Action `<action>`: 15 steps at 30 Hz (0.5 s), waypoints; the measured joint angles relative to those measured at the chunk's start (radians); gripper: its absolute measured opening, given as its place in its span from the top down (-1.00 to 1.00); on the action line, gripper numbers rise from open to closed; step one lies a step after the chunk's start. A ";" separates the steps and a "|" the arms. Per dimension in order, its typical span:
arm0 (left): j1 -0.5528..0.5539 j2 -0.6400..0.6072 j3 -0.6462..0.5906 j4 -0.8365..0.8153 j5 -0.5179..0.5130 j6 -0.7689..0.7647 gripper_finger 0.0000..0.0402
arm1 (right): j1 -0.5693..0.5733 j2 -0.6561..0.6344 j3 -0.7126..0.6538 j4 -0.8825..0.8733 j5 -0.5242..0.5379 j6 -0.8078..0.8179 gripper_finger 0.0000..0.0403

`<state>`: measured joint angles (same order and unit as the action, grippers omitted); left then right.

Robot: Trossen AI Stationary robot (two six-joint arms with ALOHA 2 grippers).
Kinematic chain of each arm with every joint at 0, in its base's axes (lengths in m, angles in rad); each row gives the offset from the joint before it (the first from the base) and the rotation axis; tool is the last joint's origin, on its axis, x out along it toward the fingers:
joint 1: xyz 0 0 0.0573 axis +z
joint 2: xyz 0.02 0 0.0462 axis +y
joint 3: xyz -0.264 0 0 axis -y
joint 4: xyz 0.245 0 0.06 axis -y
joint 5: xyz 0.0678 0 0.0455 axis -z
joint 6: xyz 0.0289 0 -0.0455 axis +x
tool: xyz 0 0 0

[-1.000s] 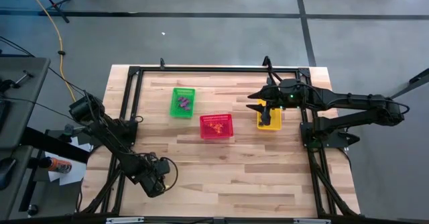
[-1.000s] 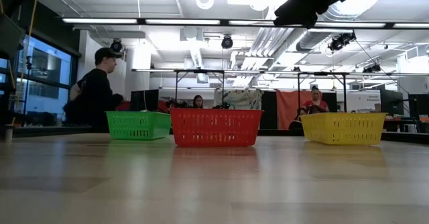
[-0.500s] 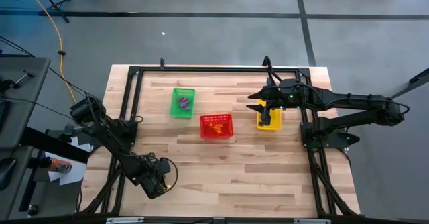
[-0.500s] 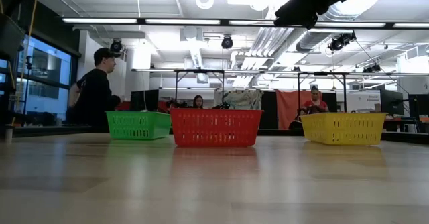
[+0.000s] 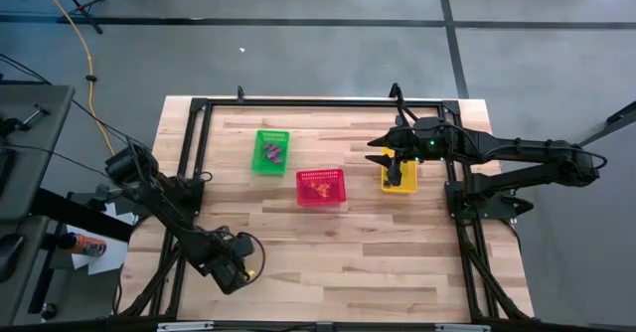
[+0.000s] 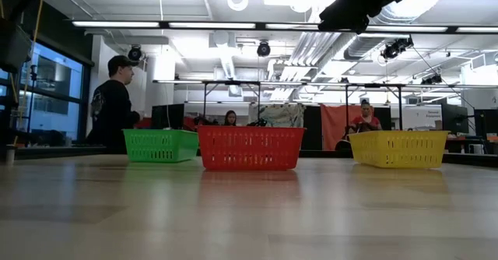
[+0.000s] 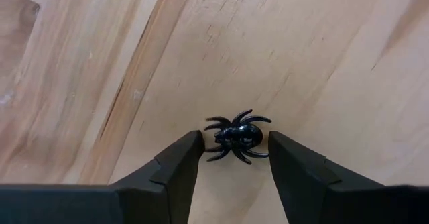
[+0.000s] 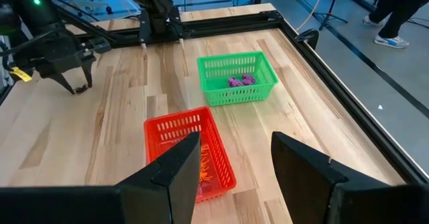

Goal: Sort Halloween decoration
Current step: Put the black spider toy into the yellow bin

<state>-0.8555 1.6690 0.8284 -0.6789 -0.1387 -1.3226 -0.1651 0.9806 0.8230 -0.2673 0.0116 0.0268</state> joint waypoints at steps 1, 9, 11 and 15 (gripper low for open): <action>0.000 0.000 0.006 -0.008 0.004 0.007 0.19 | 0.000 0.000 0.000 0.000 0.000 0.000 0.12; 0.001 0.005 0.058 -0.044 0.027 0.069 0.33 | 0.000 0.000 0.000 -0.002 0.000 0.000 0.12; 0.000 0.005 0.068 -0.050 0.040 0.070 0.34 | 0.000 0.000 0.000 -0.002 0.000 0.000 0.12; 0.000 -0.002 0.081 -0.047 0.068 0.071 0.34 | 0.000 0.000 0.000 -0.003 0.000 0.000 0.12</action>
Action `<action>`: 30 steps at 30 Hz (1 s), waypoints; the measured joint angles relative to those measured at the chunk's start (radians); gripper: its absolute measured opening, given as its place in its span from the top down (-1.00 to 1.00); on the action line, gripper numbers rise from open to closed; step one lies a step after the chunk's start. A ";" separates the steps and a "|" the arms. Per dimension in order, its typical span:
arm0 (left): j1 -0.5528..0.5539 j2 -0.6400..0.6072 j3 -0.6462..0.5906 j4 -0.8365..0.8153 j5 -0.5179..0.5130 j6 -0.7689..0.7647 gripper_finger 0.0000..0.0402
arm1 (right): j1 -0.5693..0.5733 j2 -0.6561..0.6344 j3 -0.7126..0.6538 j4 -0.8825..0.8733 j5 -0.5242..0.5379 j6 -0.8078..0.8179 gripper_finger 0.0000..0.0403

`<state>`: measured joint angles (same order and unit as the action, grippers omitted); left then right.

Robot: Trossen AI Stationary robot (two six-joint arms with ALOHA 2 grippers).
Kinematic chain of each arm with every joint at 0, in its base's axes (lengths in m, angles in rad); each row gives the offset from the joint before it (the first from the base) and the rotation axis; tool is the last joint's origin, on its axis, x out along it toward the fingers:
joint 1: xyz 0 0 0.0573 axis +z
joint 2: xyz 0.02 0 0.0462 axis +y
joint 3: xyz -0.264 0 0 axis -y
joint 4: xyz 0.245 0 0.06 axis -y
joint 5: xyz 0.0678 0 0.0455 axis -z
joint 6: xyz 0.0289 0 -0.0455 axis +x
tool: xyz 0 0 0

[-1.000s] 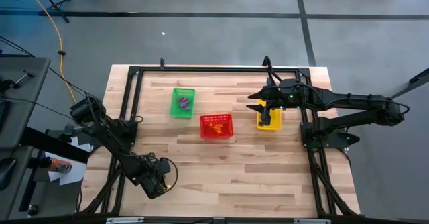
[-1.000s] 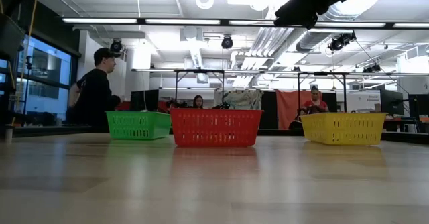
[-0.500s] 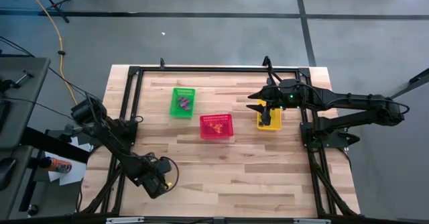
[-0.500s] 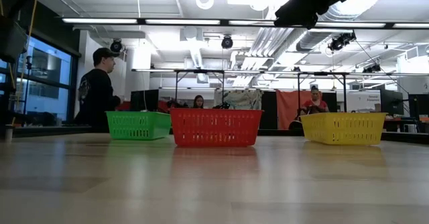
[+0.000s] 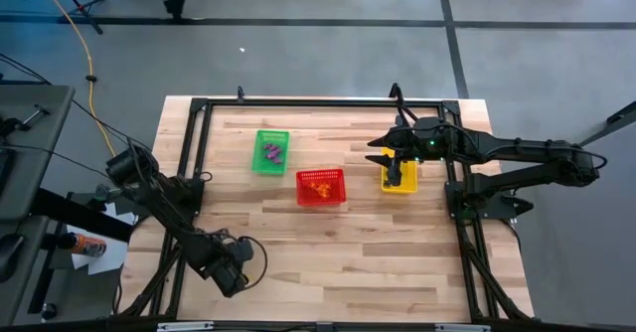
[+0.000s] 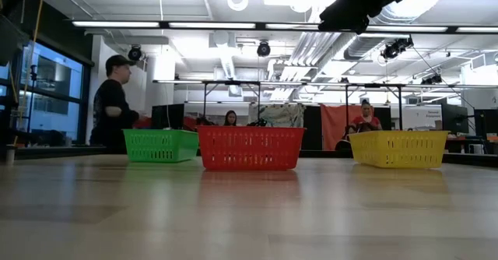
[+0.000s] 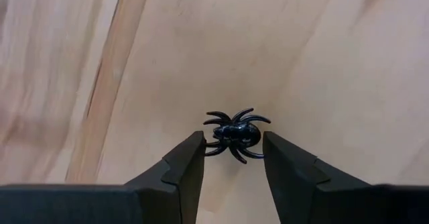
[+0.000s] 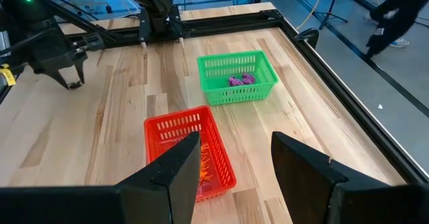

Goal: Sort Halloween decoration
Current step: Put the black spider toy into the yellow bin

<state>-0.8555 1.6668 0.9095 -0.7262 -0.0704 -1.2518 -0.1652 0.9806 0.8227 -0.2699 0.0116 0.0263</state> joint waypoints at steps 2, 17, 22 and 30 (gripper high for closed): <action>0.000 -0.017 0.003 -0.005 0.007 0.002 0.34 | 0.000 0.000 0.000 0.000 0.000 0.000 0.12; 0.224 -0.393 0.006 -0.116 -0.297 0.356 0.34 | 0.000 0.000 0.000 0.007 0.000 0.000 0.12; 0.439 -0.497 0.006 0.113 -0.623 0.680 0.34 | 0.000 0.000 0.000 0.065 0.000 0.034 0.12; 0.846 -0.483 0.009 0.817 -0.431 1.168 0.34 | 0.000 0.000 0.000 0.331 0.000 0.092 0.12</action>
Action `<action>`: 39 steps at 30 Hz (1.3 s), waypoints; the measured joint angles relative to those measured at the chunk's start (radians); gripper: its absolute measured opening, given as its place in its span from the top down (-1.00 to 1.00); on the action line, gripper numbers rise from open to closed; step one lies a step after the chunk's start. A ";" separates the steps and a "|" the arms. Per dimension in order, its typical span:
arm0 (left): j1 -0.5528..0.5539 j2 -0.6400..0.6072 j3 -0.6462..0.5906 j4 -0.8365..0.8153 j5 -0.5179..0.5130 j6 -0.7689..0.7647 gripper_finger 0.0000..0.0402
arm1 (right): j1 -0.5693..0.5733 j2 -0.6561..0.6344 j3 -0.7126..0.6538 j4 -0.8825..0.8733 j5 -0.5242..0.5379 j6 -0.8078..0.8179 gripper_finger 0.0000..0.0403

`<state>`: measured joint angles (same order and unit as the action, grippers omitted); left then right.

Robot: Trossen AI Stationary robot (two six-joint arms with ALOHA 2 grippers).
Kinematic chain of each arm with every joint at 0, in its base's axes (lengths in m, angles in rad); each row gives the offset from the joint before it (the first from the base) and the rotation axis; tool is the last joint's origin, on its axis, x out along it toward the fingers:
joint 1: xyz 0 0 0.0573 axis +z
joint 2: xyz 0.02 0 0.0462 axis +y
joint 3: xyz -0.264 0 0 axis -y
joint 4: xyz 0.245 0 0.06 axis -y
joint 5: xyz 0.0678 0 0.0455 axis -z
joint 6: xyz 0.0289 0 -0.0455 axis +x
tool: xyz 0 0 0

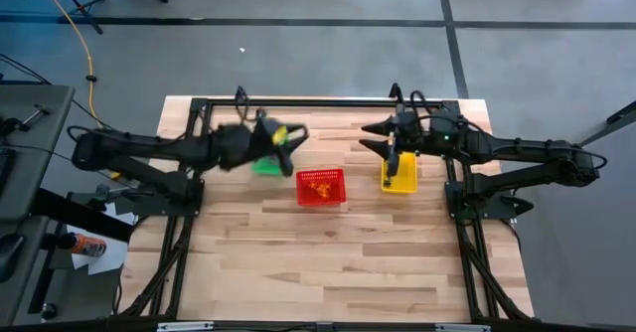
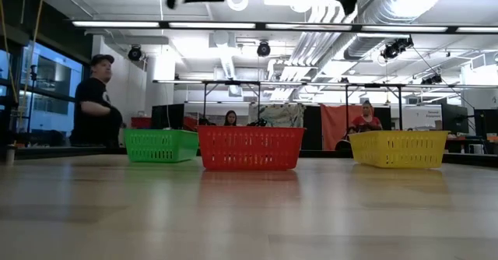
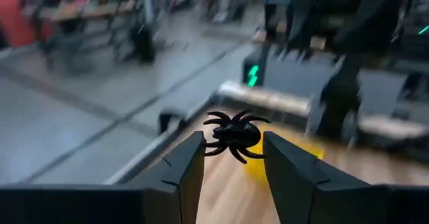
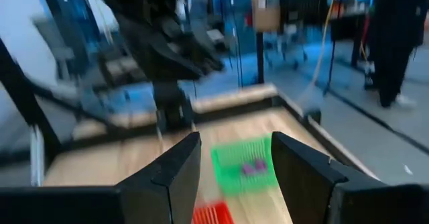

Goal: Sort Halloween decoration
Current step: Put the black spider toy into the yellow bin

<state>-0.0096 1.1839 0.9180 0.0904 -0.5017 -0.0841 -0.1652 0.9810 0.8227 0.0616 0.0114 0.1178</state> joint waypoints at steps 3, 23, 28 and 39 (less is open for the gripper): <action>0.104 0.046 0.000 0.186 0.168 0.050 0.34 | 0.000 0.000 0.000 0.101 0.000 0.077 0.12; 0.078 0.208 -0.001 0.339 0.344 0.356 0.34 | -0.015 0.174 0.000 0.188 0.036 0.903 0.12; 0.078 0.208 -0.001 0.342 0.343 0.356 0.34 | -0.015 0.247 0.000 0.299 -0.076 0.942 0.12; 0.078 0.182 -0.001 0.294 0.305 0.348 0.34 | -0.075 0.227 0.000 0.341 -0.205 0.838 0.12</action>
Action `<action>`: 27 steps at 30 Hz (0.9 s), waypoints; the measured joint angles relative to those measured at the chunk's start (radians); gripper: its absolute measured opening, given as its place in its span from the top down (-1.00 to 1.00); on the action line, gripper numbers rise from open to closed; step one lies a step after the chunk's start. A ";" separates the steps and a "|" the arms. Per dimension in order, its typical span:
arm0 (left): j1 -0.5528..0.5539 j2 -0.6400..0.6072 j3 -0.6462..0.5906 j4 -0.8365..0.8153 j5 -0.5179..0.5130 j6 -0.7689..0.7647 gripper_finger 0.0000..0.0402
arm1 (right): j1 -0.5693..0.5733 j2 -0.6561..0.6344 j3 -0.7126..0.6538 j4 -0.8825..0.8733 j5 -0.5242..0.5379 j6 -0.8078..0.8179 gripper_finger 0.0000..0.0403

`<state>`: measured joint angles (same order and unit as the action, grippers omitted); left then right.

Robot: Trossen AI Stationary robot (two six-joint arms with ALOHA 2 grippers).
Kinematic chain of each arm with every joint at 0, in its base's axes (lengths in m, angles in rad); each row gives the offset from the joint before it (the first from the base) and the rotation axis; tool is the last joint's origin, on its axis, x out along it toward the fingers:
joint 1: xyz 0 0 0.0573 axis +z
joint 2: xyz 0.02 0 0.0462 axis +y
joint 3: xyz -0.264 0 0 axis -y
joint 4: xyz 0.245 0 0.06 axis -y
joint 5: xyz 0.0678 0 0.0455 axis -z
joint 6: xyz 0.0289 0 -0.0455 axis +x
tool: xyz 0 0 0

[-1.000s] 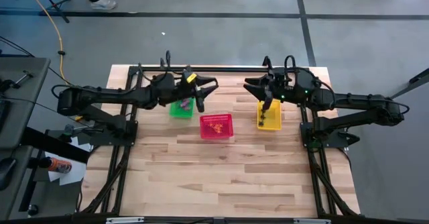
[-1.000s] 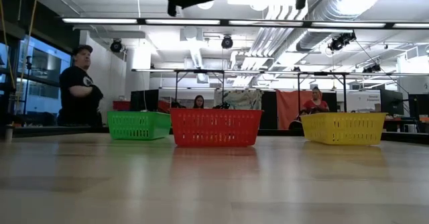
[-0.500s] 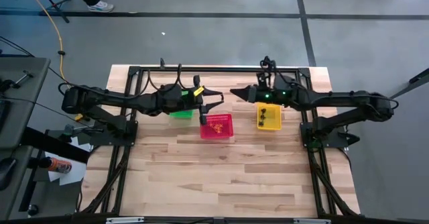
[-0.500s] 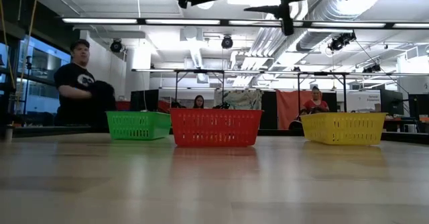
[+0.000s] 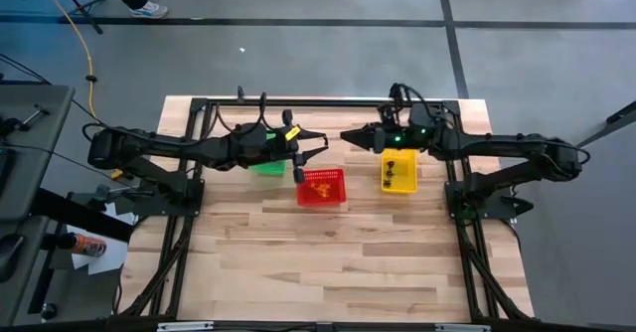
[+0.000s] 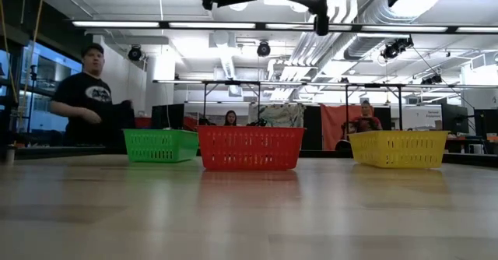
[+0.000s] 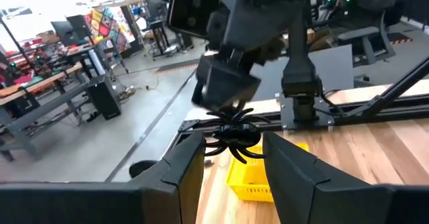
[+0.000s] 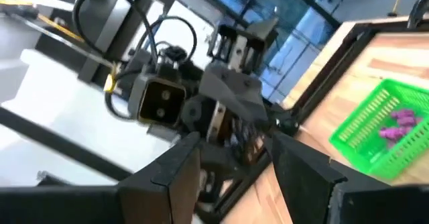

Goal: Sort Halloween decoration
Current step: Put the black spider toy into the yellow bin

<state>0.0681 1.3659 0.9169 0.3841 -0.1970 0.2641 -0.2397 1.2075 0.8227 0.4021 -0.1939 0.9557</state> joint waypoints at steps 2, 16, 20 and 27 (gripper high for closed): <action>0.003 -0.025 0.000 -0.058 -0.011 -0.006 0.34 | -0.035 -0.041 0.000 -0.063 -0.056 -0.004 0.12; 0.040 0.054 0.006 -0.070 -0.044 -0.182 0.34 | -0.140 -0.438 0.000 -0.397 0.138 -0.287 0.12; 0.007 0.227 0.087 -0.037 -0.018 -0.184 0.34 | -0.140 -0.490 0.000 -0.426 0.161 -0.294 0.12; -0.040 0.618 0.381 0.025 -0.011 -0.109 0.34 | -0.140 -0.486 0.000 -0.448 0.167 -0.294 0.12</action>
<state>0.0277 1.9835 1.2977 0.4092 -0.2078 0.1555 -0.3801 0.7220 0.8230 -0.0460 -0.0273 0.6613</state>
